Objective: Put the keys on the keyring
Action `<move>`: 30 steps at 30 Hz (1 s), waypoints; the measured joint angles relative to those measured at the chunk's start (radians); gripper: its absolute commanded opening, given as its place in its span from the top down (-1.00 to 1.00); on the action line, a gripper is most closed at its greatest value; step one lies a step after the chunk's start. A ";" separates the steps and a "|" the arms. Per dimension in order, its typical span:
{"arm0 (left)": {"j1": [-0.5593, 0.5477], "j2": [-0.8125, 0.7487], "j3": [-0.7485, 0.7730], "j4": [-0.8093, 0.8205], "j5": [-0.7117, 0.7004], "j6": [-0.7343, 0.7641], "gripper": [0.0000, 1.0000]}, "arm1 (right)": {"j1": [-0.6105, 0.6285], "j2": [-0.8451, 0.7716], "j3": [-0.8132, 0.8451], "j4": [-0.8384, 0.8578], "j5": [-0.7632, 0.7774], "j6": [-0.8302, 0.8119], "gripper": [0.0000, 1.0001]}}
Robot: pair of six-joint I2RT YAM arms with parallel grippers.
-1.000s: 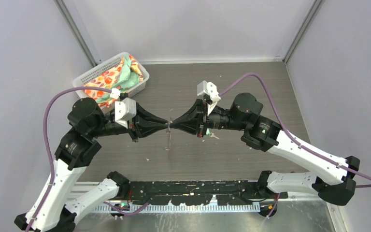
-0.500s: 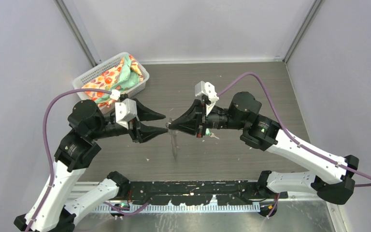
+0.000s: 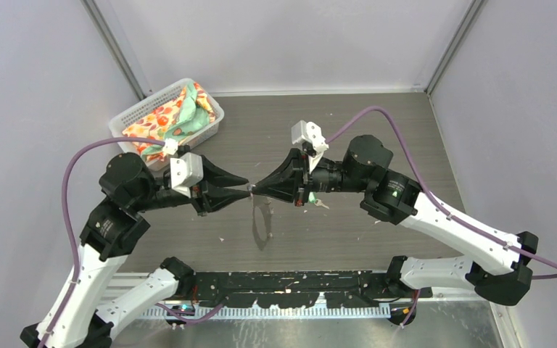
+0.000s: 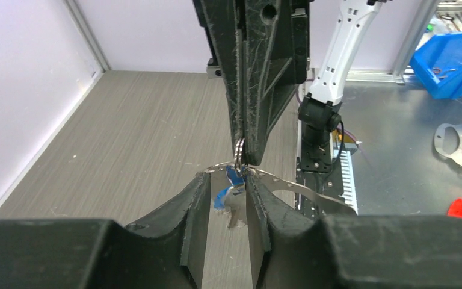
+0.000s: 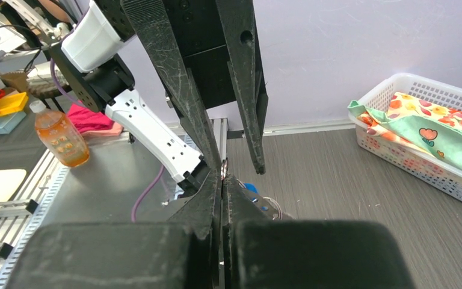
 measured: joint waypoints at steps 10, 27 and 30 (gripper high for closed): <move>0.000 0.021 0.000 -0.008 0.115 0.006 0.67 | 0.000 0.009 0.011 -0.009 -0.007 -0.001 0.98; 0.000 0.023 0.002 0.000 0.146 -0.034 0.58 | 0.000 0.009 0.027 -0.082 -0.005 -0.031 0.98; 0.000 0.024 0.002 0.000 0.155 -0.048 0.82 | 0.003 0.009 0.027 -0.083 -0.006 -0.031 0.98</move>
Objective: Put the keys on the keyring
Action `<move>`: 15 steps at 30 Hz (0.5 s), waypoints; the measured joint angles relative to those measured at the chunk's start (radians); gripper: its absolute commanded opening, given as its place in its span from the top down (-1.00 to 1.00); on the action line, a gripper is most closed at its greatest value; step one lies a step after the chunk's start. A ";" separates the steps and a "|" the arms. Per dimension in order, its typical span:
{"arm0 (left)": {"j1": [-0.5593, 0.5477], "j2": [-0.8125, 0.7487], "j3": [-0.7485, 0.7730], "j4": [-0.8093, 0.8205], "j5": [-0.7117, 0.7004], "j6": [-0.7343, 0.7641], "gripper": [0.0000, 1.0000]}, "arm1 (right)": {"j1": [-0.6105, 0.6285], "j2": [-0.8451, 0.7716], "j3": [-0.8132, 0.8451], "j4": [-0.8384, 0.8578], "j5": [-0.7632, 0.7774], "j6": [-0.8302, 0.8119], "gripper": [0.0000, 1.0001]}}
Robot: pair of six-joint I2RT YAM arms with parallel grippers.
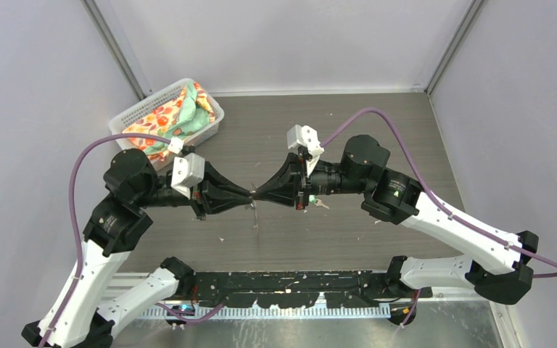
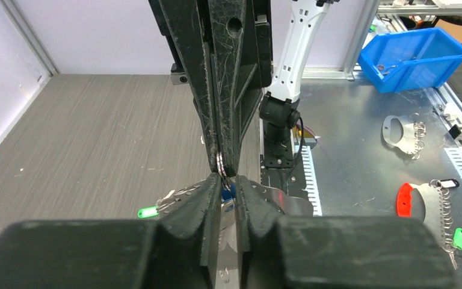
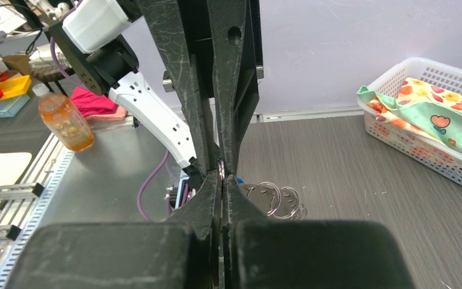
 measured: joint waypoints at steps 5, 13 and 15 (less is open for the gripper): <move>0.005 0.006 0.000 -0.003 0.038 -0.004 0.99 | 0.003 -0.001 0.000 -0.008 -0.012 -0.001 0.98; 0.004 0.022 0.006 -0.015 -0.014 0.008 0.99 | 0.000 0.000 0.009 -0.032 -0.005 -0.002 0.36; 0.004 0.033 0.014 -0.021 -0.023 0.019 0.99 | 0.000 0.015 0.056 -0.097 0.008 -0.007 0.11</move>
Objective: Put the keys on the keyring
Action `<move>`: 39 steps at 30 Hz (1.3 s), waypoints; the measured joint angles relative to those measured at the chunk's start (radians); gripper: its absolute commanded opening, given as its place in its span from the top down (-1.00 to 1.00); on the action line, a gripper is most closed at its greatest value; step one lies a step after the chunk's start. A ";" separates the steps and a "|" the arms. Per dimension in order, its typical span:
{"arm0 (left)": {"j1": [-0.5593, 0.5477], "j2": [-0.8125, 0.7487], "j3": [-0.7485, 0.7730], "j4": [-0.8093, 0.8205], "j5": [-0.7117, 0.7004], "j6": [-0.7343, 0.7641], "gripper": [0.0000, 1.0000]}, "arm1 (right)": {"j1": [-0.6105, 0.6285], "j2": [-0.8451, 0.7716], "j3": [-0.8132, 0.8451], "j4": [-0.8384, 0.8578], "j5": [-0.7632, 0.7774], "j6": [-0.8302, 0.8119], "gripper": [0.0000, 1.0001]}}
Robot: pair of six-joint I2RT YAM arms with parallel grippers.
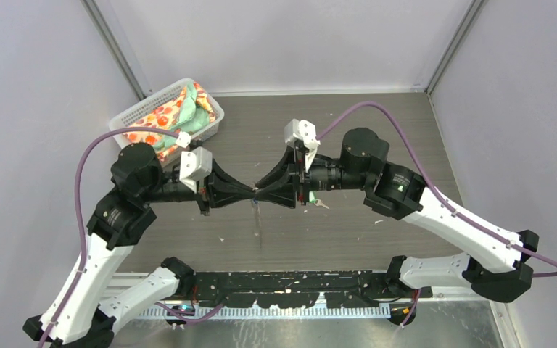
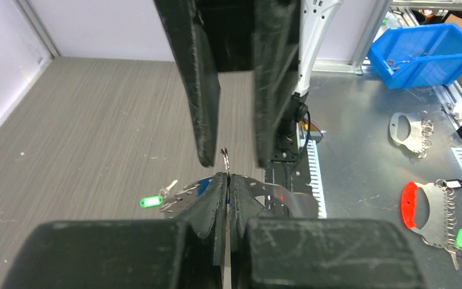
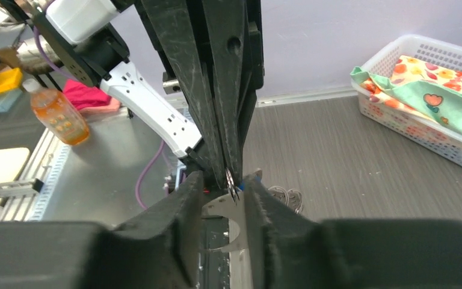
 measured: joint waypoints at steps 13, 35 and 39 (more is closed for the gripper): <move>-0.001 0.128 0.107 -0.237 0.057 0.095 0.99 | -0.047 0.259 0.651 -0.771 -0.006 -0.227 -0.02; -0.001 0.232 0.242 -0.404 0.127 0.185 1.00 | -0.047 0.359 0.663 -0.856 -0.085 -0.283 0.44; -0.001 0.254 0.271 -0.415 0.138 0.183 0.99 | -0.047 0.359 0.658 -0.850 -0.100 -0.282 0.77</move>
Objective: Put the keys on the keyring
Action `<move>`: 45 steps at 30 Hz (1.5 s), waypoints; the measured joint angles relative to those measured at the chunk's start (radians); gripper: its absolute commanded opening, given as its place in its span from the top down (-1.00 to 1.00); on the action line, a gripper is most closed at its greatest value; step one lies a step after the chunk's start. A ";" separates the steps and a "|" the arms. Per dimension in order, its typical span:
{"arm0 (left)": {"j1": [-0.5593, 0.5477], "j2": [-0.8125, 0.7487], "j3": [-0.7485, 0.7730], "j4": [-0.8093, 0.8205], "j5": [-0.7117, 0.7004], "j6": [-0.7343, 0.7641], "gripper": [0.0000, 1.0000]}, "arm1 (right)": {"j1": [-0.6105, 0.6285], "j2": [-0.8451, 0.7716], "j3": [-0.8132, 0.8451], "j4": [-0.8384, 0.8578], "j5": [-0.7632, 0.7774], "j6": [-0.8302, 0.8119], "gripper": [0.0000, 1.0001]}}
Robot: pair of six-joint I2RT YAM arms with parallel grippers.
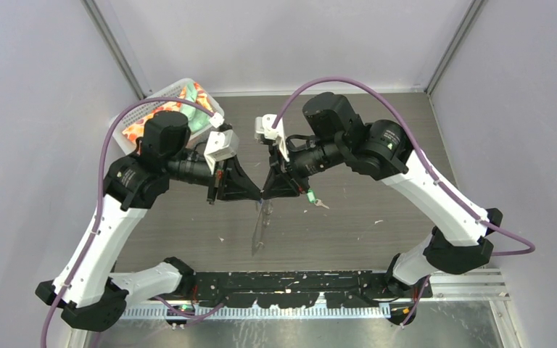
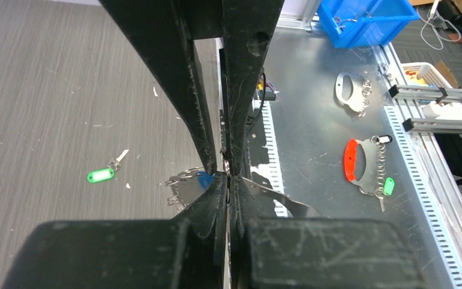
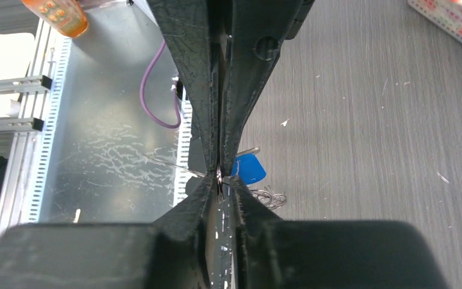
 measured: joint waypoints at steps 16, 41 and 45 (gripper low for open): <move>0.000 -0.036 -0.025 0.050 -0.031 0.000 0.33 | 0.000 -0.249 -0.418 0.357 0.085 0.048 0.99; 0.000 -0.246 -0.249 0.362 -0.159 0.046 0.46 | 0.000 -0.389 -0.681 0.860 0.108 0.271 0.99; 0.000 -0.266 -0.249 0.319 -0.121 0.123 0.28 | 0.000 -0.389 -0.682 0.874 0.111 0.278 0.99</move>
